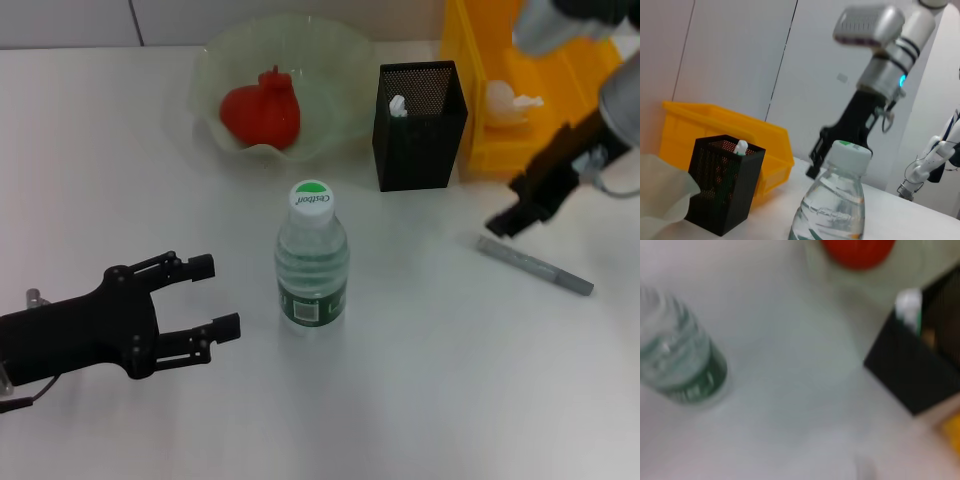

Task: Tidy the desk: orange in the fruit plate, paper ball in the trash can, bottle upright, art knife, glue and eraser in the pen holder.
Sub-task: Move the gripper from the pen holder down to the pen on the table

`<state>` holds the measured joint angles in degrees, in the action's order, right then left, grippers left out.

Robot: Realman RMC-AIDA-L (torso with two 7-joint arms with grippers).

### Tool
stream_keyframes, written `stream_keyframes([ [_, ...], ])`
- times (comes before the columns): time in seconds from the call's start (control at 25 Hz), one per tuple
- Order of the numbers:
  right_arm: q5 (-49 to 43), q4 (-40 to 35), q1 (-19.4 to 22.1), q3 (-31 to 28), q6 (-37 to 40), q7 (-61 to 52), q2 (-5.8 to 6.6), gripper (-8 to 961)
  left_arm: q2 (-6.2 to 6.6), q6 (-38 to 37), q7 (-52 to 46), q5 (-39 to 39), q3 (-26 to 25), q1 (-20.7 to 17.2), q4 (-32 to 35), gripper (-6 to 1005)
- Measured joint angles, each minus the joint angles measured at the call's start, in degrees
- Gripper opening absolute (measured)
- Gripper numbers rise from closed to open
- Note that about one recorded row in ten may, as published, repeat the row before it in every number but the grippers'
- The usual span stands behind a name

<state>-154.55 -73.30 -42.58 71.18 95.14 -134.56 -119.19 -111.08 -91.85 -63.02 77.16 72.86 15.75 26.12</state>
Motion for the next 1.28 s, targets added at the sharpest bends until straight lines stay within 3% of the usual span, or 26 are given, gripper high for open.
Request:
stream_keyframes([
  [0.28, -2.0, 9.2, 0.0, 1.1, -6.4, 0.2, 0.06, 593, -0.11, 0.0, 0.0, 0.0, 0.1, 0.7, -0.1, 844],
  [0.88, -2.0, 17.7, -1.4, 2.5, -14.0, 3.4, -0.03, 530, -0.87, 0.7, 0.0, 0.0, 0.3, 0.8, -0.1, 844],
  [1.08, -1.9, 18.6, -1.4, 2.5, -14.8, 3.4, -0.15, 335, -0.97, 1.0, 0.0, 0.0, 0.5, 0.8, -0.1, 844],
  [1.28, -1.9, 19.4, -1.5, 2.4, -15.4, 3.4, -0.16, 217, -1.01, 1.0, 0.0, 0.0, 0.5, 0.8, -0.1, 844],
])
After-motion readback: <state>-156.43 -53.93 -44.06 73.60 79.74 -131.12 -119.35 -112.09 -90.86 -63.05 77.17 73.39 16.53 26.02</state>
